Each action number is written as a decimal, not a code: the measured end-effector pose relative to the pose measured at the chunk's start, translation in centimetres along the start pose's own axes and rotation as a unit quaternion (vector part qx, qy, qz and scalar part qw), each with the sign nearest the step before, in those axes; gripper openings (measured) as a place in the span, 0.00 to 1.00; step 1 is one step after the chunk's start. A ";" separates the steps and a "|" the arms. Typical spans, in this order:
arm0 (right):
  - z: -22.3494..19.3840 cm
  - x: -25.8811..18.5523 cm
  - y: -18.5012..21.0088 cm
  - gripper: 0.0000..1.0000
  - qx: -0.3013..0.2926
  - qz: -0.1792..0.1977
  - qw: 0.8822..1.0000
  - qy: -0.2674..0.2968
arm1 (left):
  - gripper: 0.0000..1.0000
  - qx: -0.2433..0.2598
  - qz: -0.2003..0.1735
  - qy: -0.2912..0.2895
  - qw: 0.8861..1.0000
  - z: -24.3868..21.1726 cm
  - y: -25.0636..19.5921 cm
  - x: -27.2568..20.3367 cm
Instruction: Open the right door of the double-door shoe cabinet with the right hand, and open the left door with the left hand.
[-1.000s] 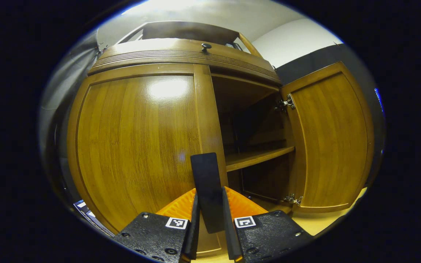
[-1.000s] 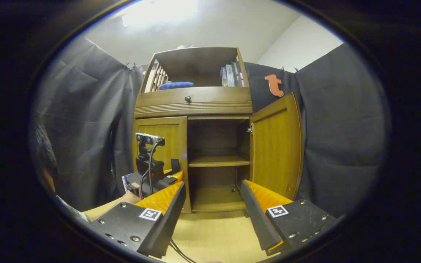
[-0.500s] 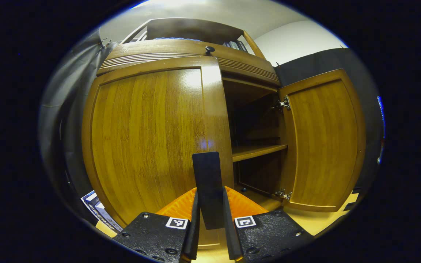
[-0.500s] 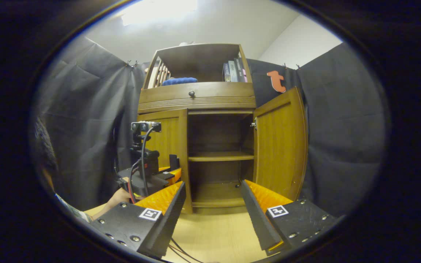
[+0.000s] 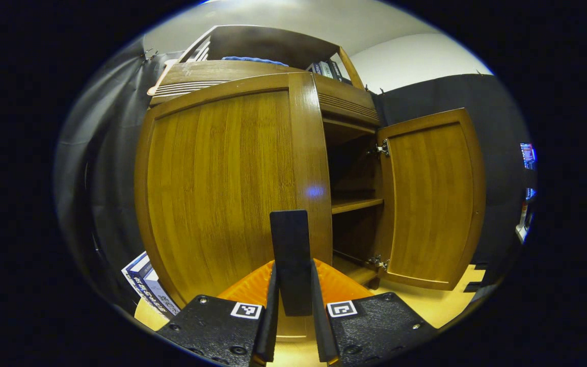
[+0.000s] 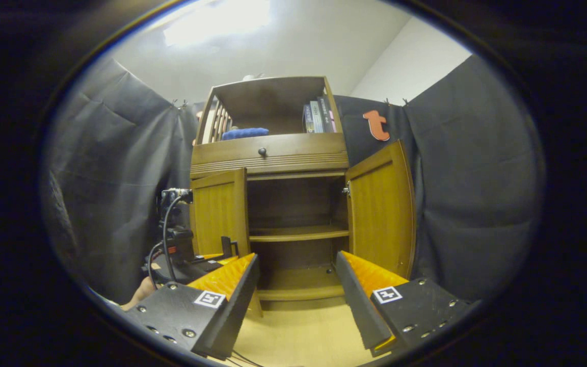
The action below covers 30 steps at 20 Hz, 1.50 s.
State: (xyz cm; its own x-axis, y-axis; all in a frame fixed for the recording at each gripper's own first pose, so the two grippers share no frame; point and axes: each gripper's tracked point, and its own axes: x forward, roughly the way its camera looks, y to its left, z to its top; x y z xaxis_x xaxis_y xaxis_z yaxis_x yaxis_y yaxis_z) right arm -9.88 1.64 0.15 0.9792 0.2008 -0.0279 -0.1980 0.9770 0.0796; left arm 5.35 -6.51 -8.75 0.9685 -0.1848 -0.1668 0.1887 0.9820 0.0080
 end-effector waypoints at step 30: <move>-0.2 -1.2 2.9 0.90 -0.035 0.007 0.999 0.013 | 0.31 0.008 0.080 -0.023 0.996 -0.5 7.6 -15.3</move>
State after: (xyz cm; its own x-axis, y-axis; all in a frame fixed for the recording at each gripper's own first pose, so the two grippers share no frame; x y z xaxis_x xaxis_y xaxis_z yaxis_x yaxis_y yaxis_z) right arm -11.66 4.21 0.22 0.9752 0.2147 -0.0542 -0.2145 0.9767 0.0097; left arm -8.13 3.85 -6.59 0.9928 -0.0273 -0.1166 0.0331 0.9983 0.0476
